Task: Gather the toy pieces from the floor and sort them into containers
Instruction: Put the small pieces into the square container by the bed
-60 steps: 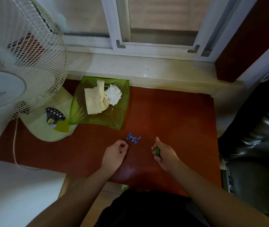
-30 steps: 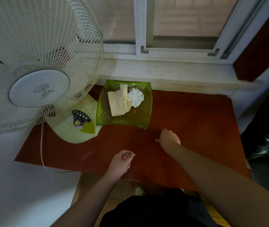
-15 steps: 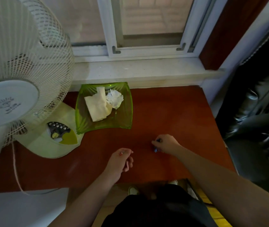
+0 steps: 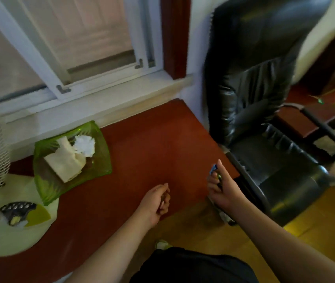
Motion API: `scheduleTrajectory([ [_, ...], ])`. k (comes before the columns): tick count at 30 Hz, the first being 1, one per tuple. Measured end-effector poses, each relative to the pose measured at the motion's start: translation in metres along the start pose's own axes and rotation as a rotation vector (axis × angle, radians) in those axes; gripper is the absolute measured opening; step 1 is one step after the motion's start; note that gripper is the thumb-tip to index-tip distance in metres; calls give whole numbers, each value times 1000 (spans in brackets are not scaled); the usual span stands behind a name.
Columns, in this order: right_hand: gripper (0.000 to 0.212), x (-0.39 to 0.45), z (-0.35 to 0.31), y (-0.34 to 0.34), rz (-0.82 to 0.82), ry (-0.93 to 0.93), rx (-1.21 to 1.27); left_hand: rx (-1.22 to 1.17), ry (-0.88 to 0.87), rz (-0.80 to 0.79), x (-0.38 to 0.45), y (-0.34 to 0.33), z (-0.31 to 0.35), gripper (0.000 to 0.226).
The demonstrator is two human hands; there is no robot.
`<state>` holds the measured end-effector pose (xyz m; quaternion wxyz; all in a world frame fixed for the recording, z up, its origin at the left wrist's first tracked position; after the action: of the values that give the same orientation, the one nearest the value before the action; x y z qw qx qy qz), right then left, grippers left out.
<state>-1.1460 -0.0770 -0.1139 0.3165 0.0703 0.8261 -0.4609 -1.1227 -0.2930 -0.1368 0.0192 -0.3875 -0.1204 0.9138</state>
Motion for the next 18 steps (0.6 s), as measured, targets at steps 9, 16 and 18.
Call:
scheduleTrajectory([
  [9,23,-148,-73,145,290,365,261,175,118,-293,-29,-178,-67,19],
  [16,25,-281,-115,237,346,604,371,220,257,-548,-63,-314,-130,25],
  [18,23,-309,-121,256,380,658,426,249,298,-594,-72,-344,-145,26],
])
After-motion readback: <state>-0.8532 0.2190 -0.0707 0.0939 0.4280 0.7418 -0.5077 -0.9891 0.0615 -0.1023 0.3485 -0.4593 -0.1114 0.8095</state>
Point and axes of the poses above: each hand's wrist, its own x-axis towards the middle knuckle, its own y-axis out of the back of the hand, z = x × y, the point moved 3 cm from there along x, towards the middle knuckle, and after that the axes turned 2 degrees about -x, right-handed, at the moved point
